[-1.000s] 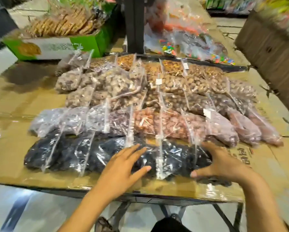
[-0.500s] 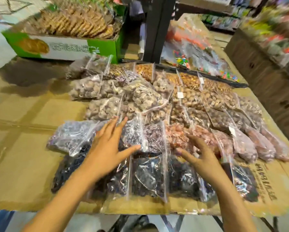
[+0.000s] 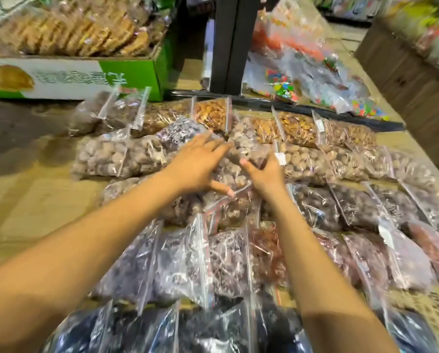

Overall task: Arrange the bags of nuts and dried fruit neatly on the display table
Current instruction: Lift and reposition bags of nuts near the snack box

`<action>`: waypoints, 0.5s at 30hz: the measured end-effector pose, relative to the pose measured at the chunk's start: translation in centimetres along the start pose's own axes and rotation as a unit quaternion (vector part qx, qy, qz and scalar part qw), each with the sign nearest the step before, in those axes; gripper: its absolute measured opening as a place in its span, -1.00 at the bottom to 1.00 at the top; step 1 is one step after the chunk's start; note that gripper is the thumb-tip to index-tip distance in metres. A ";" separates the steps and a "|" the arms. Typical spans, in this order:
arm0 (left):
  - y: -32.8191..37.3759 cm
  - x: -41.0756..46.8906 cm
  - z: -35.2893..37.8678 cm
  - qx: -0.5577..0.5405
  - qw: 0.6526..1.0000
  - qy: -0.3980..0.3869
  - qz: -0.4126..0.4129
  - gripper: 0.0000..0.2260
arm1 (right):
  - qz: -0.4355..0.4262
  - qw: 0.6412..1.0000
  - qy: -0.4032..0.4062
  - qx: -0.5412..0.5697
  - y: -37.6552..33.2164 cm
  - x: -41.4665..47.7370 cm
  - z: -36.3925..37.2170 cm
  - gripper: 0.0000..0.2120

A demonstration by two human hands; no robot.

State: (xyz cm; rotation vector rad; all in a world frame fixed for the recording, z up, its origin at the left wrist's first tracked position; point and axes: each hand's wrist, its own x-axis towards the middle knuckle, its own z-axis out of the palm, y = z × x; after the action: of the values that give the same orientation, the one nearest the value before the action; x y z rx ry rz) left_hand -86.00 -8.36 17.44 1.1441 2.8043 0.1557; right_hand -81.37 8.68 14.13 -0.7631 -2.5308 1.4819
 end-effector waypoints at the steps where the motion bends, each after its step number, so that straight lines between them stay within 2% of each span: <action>1: -0.4 1.4 0.5 0.020 0.999 -0.017 0.027 0.09 | -0.004 1.000 -0.009 -0.020 1.1 1.0 0.5 -0.33; 3: -0.7 3.3 0.7 0.069 0.995 -0.050 0.055 0.08 | -0.002 0.998 -0.032 -0.055 3.4 2.7 1.4 -0.18; 4: -0.5 3.9 0.3 0.109 0.990 -0.074 0.054 0.06 | -0.001 0.997 -0.035 -0.063 3.7 2.9 1.5 -0.19; 7: 0.6 5.8 -1.4 0.218 0.960 -0.172 0.032 0.02 | -0.003 0.999 -0.027 -0.043 3.4 3.1 1.4 -0.47; 10: 0.5 7.1 -1.8 0.195 0.953 -0.229 0.046 -0.03 | -0.002 1.000 -0.015 -0.004 3.6 3.0 1.3 -0.64; 12: -0.5 6.9 -1.3 0.142 0.966 -0.206 0.062 -0.06 | 0.007 0.999 -0.004 0.044 3.5 2.4 1.1 -0.68; 15: -1.7 5.1 -0.7 0.069 0.992 -0.083 0.072 -0.26 | 0.022 0.992 0.030 0.125 2.6 1.1 0.4 -0.70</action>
State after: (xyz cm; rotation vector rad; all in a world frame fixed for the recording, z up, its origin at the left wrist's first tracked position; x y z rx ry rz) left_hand -90.90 -6.00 17.61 1.3234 2.6226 -0.1189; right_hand -81.52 9.92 11.53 -0.8124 -2.2418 1.7189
